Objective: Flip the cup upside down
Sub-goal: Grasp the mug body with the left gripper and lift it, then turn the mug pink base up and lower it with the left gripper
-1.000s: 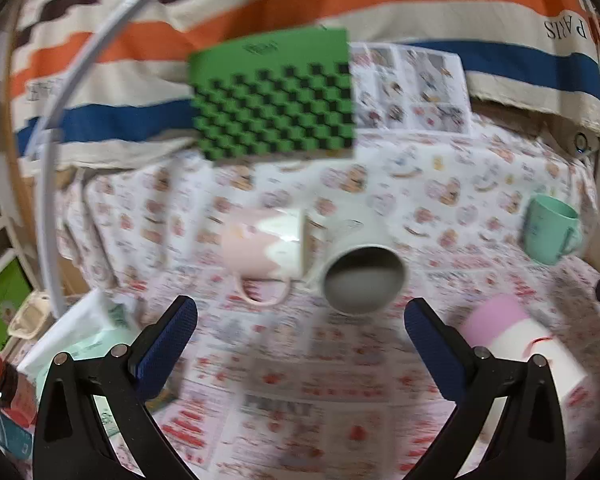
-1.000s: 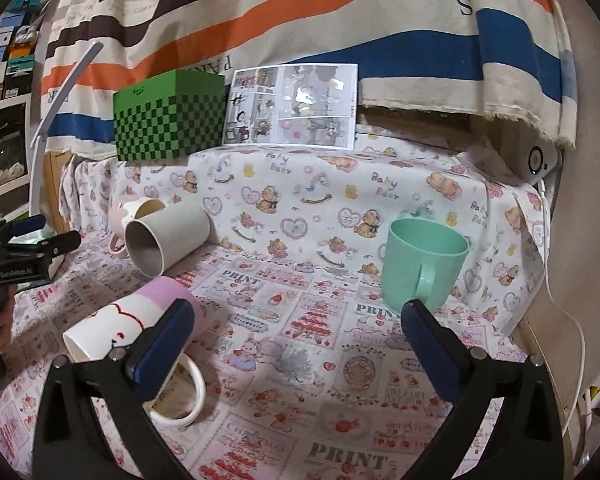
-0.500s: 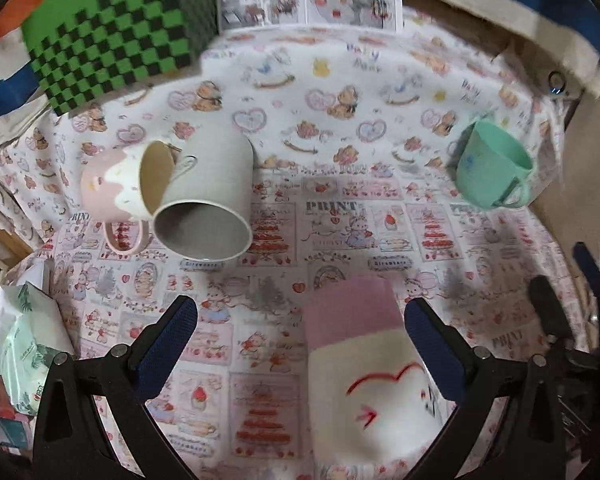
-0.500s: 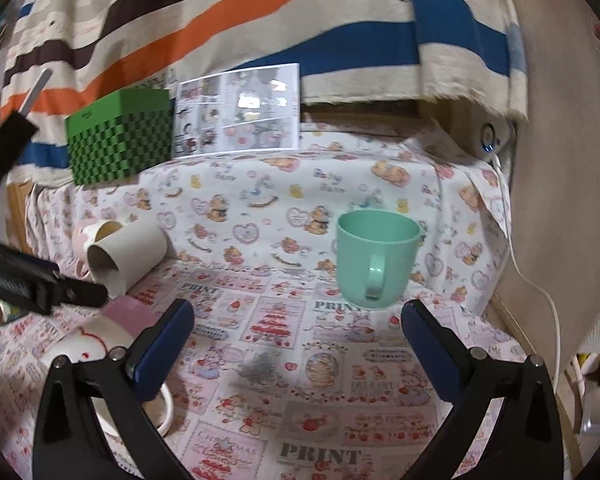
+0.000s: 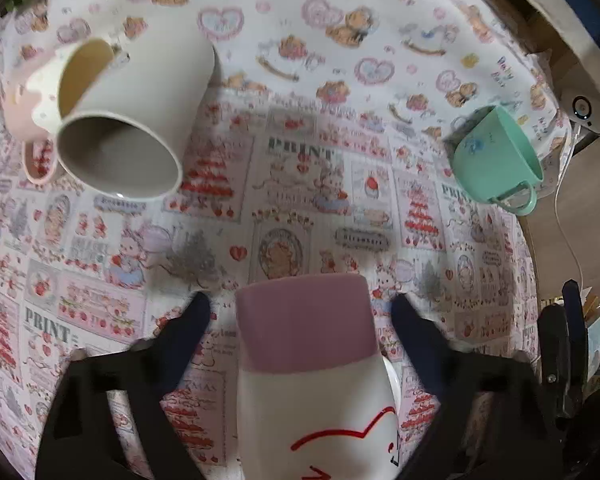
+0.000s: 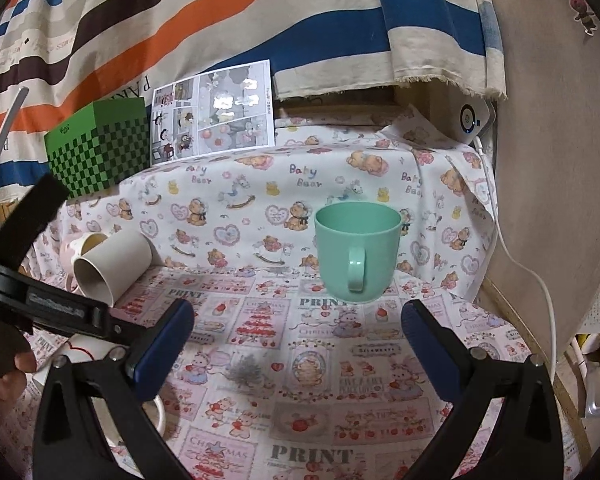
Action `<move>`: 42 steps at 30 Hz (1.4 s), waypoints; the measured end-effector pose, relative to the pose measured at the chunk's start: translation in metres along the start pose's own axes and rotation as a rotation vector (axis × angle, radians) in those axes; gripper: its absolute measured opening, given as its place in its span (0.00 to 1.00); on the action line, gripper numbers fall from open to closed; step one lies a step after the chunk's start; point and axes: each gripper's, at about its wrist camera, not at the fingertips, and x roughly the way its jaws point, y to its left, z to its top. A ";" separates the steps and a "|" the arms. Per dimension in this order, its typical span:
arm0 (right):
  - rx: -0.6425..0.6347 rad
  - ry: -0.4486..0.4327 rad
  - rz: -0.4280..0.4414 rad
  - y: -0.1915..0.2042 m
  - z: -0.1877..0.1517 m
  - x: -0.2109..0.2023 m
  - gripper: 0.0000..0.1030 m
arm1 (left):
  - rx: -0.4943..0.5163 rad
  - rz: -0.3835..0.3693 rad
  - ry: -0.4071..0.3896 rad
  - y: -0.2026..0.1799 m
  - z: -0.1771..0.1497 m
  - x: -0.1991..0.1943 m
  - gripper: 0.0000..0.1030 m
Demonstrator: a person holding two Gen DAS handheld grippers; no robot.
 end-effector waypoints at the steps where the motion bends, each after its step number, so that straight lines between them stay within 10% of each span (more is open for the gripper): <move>1: 0.000 -0.003 -0.002 0.000 0.000 -0.001 1.00 | -0.013 -0.015 0.013 0.001 0.000 0.000 0.64; 5: -0.009 -0.005 -0.001 0.002 0.000 -0.001 1.00 | -0.006 -0.028 -0.016 0.000 -0.003 -0.011 0.62; 14: -0.025 -0.016 -0.005 0.005 0.000 -0.003 1.00 | 0.178 0.136 -0.410 -0.023 -0.035 -0.098 0.62; 42: -0.039 -0.020 0.000 0.007 0.001 -0.004 1.00 | 0.270 0.017 -0.628 -0.005 -0.048 -0.068 0.62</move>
